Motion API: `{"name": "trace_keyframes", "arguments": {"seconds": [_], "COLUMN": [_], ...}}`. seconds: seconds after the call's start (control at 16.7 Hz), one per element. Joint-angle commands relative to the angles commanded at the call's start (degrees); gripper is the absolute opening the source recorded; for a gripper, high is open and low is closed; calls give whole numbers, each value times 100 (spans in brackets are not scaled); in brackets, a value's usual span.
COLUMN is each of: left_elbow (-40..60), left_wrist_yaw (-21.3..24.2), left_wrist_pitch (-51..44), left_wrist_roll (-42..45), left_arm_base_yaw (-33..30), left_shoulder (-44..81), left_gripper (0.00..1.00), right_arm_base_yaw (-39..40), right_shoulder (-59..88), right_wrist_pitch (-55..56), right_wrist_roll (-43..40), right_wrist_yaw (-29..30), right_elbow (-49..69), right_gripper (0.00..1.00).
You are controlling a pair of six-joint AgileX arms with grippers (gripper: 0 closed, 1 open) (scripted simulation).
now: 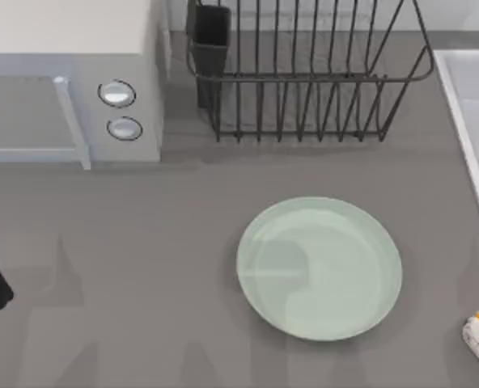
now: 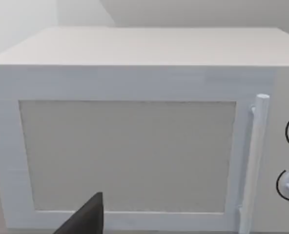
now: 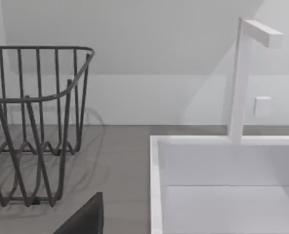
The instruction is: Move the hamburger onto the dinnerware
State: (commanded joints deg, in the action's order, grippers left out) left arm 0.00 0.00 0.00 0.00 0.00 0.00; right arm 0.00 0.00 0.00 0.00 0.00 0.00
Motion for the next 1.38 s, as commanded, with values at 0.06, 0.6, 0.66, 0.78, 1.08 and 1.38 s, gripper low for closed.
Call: {"name": "trace_keyframes", "arguments": {"seconds": [0.06, 0.6, 0.66, 0.78, 1.08, 1.38], "left_elbow": [0, 0, 0, 0, 0, 0], "left_wrist_yaw": [0, 0, 0, 0, 0, 0], "left_wrist_pitch": [0, 0, 0, 0, 0, 0], "left_wrist_roll": [0, 0, 0, 0, 0, 0], "left_arm_base_yaw": [0, 0, 0, 0, 0, 0], "left_shoulder": [0, 0, 0, 0, 0, 0], "left_gripper": [100, 100, 100, 100, 100, 100], "right_arm_base_yaw": [0, 430, 515, 686, 1083, 1355], "right_shoulder": [0, 2216, 2747, 3890, 6407, 7946], "right_wrist_pitch": [0, -1633, -1967, -2668, -4305, -5339], "right_wrist_roll": [0, -667, -796, -1058, -1680, -2114], "right_wrist_yaw": [0, -8, -11, -17, -35, -22], "right_elbow": [0, 1452, 1726, 2281, 3598, 4571], "right_gripper": [100, 100, 100, 100, 100, 100]}}
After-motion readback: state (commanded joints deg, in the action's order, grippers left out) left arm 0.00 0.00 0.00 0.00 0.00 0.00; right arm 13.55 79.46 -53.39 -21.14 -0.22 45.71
